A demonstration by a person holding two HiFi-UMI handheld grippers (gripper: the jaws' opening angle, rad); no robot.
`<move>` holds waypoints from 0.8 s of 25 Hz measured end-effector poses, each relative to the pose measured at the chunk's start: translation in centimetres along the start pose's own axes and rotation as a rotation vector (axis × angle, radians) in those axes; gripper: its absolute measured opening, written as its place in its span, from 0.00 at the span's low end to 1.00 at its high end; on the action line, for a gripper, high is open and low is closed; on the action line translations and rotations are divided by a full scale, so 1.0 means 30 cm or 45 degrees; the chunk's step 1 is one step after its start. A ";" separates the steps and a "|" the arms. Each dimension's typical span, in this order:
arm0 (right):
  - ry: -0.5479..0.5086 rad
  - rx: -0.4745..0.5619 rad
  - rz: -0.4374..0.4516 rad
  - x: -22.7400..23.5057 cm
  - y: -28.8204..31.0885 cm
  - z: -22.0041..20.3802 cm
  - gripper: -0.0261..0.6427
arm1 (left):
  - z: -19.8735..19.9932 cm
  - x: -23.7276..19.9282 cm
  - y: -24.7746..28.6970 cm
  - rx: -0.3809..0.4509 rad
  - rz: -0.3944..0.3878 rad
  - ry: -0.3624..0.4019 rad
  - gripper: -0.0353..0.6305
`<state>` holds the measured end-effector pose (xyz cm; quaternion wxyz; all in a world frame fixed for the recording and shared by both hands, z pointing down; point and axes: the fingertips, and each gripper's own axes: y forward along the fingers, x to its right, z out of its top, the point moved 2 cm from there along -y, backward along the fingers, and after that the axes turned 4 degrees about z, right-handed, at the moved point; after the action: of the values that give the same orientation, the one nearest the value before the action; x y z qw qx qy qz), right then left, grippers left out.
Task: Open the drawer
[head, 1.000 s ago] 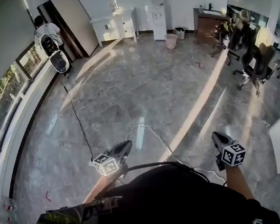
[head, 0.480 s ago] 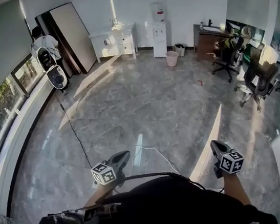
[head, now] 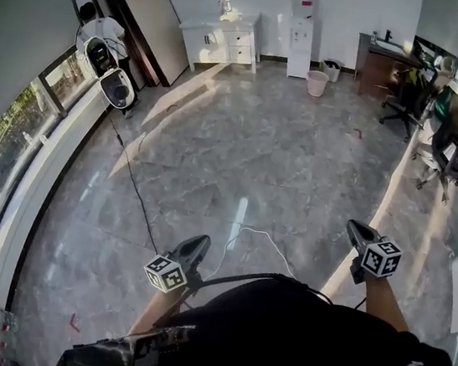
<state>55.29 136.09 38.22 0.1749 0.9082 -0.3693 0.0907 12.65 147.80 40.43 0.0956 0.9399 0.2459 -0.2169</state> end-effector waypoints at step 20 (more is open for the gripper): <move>-0.078 -0.036 0.192 0.710 0.354 0.324 0.04 | 0.127 0.046 0.759 0.069 0.137 0.044 0.05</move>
<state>63.32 111.67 38.16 0.1688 0.8775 -0.4432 0.0707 23.83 127.69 38.07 0.0776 0.9576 0.1906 -0.2016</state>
